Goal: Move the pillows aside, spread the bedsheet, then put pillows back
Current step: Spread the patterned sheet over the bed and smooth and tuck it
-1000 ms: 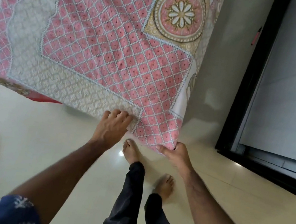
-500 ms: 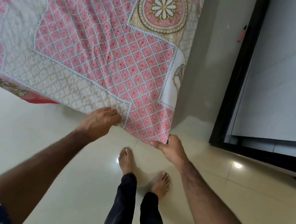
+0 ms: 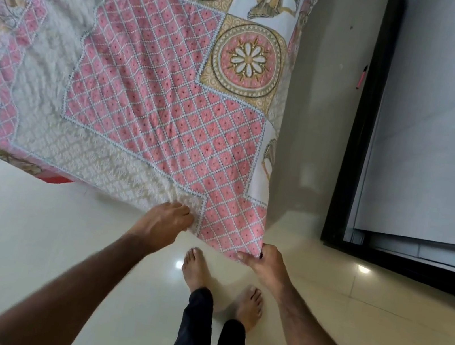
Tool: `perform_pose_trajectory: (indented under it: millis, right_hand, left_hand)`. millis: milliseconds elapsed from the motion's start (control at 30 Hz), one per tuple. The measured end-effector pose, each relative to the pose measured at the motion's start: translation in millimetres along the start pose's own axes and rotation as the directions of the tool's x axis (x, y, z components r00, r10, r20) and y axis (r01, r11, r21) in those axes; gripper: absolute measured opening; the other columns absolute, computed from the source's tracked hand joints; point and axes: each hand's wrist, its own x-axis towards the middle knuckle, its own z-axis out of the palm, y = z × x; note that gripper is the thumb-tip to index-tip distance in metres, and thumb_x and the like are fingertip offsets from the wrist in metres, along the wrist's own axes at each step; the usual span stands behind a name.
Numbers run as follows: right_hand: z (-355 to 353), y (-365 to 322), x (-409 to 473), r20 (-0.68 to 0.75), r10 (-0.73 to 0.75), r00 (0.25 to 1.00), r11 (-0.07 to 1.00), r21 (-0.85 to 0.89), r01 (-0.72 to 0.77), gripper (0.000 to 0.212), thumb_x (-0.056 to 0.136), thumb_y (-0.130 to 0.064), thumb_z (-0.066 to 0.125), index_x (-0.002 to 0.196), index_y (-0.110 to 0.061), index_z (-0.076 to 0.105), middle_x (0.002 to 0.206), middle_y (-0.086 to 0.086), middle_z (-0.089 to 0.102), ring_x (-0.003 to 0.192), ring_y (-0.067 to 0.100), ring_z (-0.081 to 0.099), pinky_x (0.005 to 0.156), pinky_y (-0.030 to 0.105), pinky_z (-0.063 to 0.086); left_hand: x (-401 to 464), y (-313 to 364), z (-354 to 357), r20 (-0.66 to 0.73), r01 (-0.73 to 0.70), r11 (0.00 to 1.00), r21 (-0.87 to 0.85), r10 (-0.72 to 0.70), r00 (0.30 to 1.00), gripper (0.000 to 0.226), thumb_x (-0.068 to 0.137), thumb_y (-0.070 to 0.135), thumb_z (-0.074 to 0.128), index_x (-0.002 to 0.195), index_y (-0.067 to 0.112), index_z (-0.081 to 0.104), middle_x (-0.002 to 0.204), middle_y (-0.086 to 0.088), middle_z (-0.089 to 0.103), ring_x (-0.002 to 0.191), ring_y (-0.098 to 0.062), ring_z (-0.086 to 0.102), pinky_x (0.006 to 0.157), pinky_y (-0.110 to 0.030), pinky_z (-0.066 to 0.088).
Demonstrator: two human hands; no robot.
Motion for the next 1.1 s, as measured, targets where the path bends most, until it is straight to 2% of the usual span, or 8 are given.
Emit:
perform_pose_trajectory:
  millis: [100,200,400,533,633,700,867,1100]
  right_hand:
    - [-7,13,27,-0.108,0.118,0.987,0.928,-0.342,-0.148,0.027,0.082,-0.035,0.078,0.062,-0.031,0.060,0.075,-0.015,0.065,0.080,0.015,0.064,0.072,0.027,0.048]
    - [-27,9,47,-0.109,0.206,0.972,0.902,-0.365,-0.232,0.012,0.085,-0.024,0.072,0.075,-0.027,0.065,0.105,0.000,0.072,0.103,0.025,0.067,0.083,0.027,0.050]
    - [-67,-90,63,-0.235,0.005,0.972,0.995,-0.091,-0.027,0.019,0.096,-0.013,0.062,0.114,-0.012,0.067,0.118,0.009,0.068,0.110,0.028,0.064,0.084,0.029,0.048]
    - [-72,-186,76,-0.452,-0.258,0.854,0.966,-0.098,0.240,0.047,0.101,-0.026,0.058,0.144,-0.013,0.046,0.146,0.007,0.048,0.132,0.023,0.049,0.110,0.040,0.043]
    - [-62,-243,95,-0.421,-0.667,0.615,0.722,-0.570,0.392,0.056,0.098,-0.026,0.058,0.149,-0.013,0.041,0.152,0.007,0.042,0.140,0.022,0.039,0.117,0.039,0.033]
    - [-51,-271,111,-0.214,-0.798,0.564,0.506,-0.746,0.433,0.061,0.097,-0.030,0.055,0.154,-0.017,0.036,0.160,0.006,0.034,0.149,0.024,0.028,0.122,0.043,0.022]
    - [-51,-275,154,0.121,-0.781,0.613,0.182,-0.894,0.409,0.076,0.100,-0.054,0.043,0.161,-0.020,0.015,0.170,0.006,0.006,0.157,0.024,0.001,0.123,0.058,0.009]
    - [-73,-284,164,-0.137,-0.669,0.731,0.410,-0.888,0.209,0.091,0.097,-0.067,0.034,0.161,-0.014,-0.001,0.167,0.018,-0.013,0.155,0.035,-0.012,0.122,0.063,-0.002]
  left_hand:
    - [9,-9,1,0.099,-0.007,0.999,0.053,0.002,0.995,0.026,0.068,0.010,0.089,0.087,0.021,0.074,0.078,0.005,0.070,0.067,-0.015,0.068,0.060,-0.028,0.055]
    - [24,-14,-17,0.025,-0.008,1.000,-0.008,0.008,1.000,0.017,0.083,0.006,0.073,0.094,0.018,0.073,0.081,0.003,0.070,0.067,-0.016,0.068,0.057,-0.029,0.055]
    - [73,-44,-87,-0.218,0.087,0.996,0.035,-0.077,0.973,0.037,0.090,0.010,0.067,0.125,0.018,0.061,0.128,-0.006,0.062,0.112,-0.021,0.061,0.092,-0.043,0.055]
    - [117,-71,-123,-0.135,0.246,0.968,0.050,-0.238,0.962,0.059,0.095,0.026,0.065,0.148,0.017,0.040,0.159,-0.012,0.036,0.147,-0.033,0.034,0.118,-0.057,0.032]
    - [143,-90,-129,-0.001,0.351,0.931,0.097,-0.353,0.936,0.080,0.100,0.051,0.048,0.161,0.020,0.008,0.170,-0.010,0.000,0.156,-0.034,-0.001,0.124,-0.060,0.009]
    - [152,-105,-125,0.053,0.404,0.906,0.126,-0.412,0.909,0.093,0.094,0.066,0.039,0.160,0.022,-0.009,0.168,-0.010,-0.016,0.153,-0.036,-0.015,0.123,-0.062,0.004]
    - [153,-120,-112,0.094,0.466,0.874,0.139,-0.480,0.872,0.104,0.078,0.083,0.011,0.158,0.025,-0.021,0.165,-0.009,-0.028,0.151,-0.041,-0.023,0.120,-0.068,0.002]
    - [156,-125,-111,0.110,0.495,0.864,0.090,-0.502,0.858,0.109,0.077,0.094,0.016,0.157,0.029,-0.023,0.165,-0.009,-0.028,0.151,-0.042,-0.022,0.118,-0.071,-0.001]
